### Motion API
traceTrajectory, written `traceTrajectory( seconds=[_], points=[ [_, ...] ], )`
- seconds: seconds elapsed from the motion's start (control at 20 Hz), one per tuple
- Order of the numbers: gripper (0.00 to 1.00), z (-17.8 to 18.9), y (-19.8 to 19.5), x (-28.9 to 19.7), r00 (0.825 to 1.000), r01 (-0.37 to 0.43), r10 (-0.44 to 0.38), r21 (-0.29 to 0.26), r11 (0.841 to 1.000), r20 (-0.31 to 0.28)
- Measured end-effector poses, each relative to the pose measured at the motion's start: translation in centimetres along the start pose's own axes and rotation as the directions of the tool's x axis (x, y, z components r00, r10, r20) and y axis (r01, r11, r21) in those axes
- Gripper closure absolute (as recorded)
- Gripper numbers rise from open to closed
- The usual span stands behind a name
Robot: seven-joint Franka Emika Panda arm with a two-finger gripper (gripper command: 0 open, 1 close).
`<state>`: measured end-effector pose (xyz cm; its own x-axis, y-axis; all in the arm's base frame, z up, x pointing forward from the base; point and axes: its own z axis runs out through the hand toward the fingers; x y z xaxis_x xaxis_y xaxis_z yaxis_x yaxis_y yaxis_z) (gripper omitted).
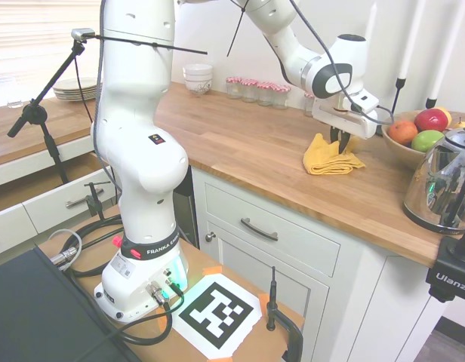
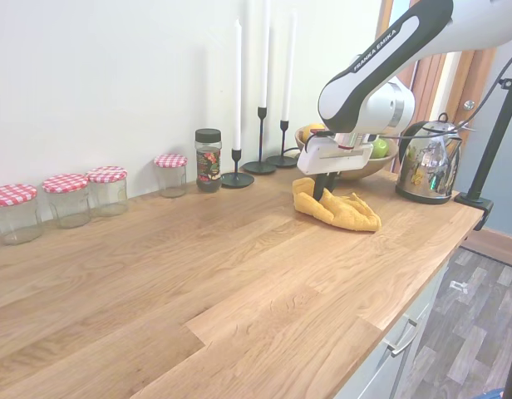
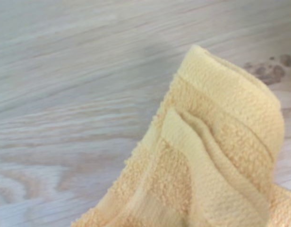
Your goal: Wipe the counter
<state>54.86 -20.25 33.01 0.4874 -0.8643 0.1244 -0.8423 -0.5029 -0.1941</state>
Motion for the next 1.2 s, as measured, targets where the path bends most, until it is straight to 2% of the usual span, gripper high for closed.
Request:
traceTrajectory(
  seconds=[0.85, 1.2],
  points=[
    [0.0, -0.6, 0.5, -1.1, 1.0, -0.001, 0.001, 0.004, 1.0, 0.011],
    [0.0, -2.6, 0.8, -1.0, 1.0, -0.008, 0.008, 0.029, 1.0, -0.008]
  ],
)
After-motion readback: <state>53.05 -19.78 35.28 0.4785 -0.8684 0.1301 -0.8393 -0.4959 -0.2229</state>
